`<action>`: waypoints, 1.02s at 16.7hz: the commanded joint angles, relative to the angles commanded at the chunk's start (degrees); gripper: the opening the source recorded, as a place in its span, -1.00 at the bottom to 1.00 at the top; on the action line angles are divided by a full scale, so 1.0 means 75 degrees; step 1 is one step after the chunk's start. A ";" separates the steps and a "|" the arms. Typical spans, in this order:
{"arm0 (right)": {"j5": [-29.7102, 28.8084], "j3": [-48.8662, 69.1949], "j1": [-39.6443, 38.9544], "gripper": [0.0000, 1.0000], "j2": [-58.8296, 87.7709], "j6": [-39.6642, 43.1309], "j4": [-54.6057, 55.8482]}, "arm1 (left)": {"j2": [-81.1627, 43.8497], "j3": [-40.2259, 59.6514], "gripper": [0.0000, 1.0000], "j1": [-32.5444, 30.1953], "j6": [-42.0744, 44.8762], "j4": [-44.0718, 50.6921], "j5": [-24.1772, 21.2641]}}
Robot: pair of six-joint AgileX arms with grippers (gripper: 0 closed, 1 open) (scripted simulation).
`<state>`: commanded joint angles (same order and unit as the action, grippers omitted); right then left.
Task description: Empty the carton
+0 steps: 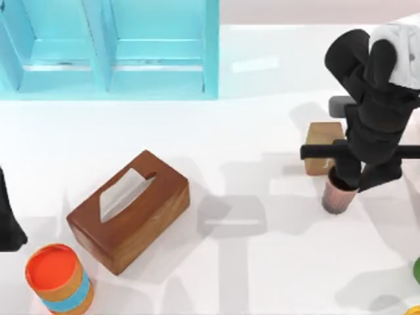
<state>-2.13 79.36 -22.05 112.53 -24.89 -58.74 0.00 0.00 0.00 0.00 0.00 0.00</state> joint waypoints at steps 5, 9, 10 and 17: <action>-0.0002 -0.0069 -0.0010 -1.00 0.0029 -0.0007 0.0099 | 0.0000 0.0000 1.00 0.0000 0.0000 0.0000 0.0000; -0.0002 -0.0069 -0.0010 -0.40 0.0029 -0.0007 0.0099 | 0.0000 0.0000 1.00 0.0000 0.0000 0.0000 0.0000; -0.0002 -0.0069 -0.0010 -0.25 0.0029 -0.0007 0.0099 | 0.0000 0.0000 1.00 0.0000 0.0000 0.0000 0.0000; -0.0002 -0.0069 -0.0010 0.81 0.0029 -0.0007 0.0099 | 0.0000 0.0000 1.00 0.0000 0.0000 0.0000 0.0000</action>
<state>-2.15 78.84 -22.12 112.74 -24.94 -58.00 0.00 0.00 0.00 0.00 0.00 0.00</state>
